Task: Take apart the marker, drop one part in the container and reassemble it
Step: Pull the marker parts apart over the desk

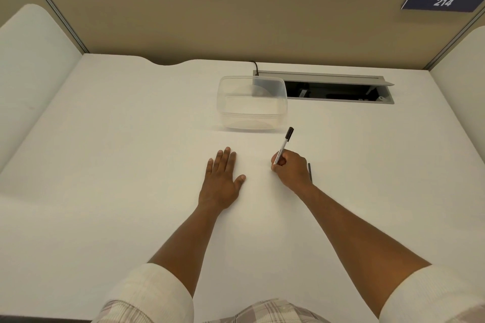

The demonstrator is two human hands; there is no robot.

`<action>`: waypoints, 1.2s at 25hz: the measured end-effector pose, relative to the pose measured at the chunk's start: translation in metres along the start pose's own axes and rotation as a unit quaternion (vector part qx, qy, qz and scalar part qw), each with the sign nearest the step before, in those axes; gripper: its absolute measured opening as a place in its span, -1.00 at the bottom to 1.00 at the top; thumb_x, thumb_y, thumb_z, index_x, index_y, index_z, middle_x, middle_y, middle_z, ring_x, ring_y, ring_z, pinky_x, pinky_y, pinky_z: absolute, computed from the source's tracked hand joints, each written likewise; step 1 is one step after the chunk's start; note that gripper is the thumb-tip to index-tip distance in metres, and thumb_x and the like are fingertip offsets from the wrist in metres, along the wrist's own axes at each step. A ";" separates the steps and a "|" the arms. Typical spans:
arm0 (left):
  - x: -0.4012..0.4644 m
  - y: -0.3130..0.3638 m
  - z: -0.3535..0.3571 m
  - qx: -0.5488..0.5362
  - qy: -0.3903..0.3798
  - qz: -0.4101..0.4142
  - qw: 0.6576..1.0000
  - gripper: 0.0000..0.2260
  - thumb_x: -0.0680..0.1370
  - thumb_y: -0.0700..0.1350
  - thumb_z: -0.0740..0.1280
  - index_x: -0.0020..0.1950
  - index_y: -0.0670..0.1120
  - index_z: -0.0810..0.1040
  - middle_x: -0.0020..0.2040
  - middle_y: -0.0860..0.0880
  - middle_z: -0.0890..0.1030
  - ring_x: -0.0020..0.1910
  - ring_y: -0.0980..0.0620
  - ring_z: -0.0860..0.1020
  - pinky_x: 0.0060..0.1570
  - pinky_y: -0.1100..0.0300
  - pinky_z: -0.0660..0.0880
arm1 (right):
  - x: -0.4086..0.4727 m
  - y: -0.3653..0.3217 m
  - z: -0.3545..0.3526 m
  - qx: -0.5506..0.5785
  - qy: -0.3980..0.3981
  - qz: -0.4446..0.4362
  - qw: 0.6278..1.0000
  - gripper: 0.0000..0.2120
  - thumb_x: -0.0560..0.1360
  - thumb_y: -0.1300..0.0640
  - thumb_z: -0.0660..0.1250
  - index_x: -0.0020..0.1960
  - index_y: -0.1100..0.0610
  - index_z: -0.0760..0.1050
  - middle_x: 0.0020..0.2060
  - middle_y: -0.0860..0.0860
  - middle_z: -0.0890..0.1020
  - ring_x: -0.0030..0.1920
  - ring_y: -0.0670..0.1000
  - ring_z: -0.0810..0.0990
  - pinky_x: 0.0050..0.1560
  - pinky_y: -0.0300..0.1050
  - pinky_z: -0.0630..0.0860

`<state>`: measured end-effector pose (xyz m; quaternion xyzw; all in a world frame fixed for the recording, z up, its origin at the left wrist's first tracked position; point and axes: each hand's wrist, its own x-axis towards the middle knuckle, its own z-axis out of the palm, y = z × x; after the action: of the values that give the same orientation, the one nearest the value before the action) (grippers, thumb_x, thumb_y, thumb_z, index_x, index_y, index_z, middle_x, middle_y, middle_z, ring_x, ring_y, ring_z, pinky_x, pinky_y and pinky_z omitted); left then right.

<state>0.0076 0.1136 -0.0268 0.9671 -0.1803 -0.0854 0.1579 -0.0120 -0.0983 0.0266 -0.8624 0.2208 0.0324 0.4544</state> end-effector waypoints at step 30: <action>-0.002 0.003 0.001 0.018 0.014 -0.002 1.000 -0.39 0.65 0.16 0.00 0.60 -0.04 -0.14 0.61 0.00 -0.19 0.57 0.04 -0.24 0.53 0.04 -0.28 | -0.008 0.004 -0.010 -0.033 -0.025 -0.008 0.999 -0.87 0.41 0.29 0.37 -0.17 0.08 0.57 -0.31 -0.10 0.60 -0.30 -0.22 0.53 -0.41 -0.49 0.37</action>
<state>0.0047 0.1114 -0.0267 0.9711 -0.1779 -0.0693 0.1430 -0.0219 -0.1053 0.0310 -0.8776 0.2017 0.0580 0.4310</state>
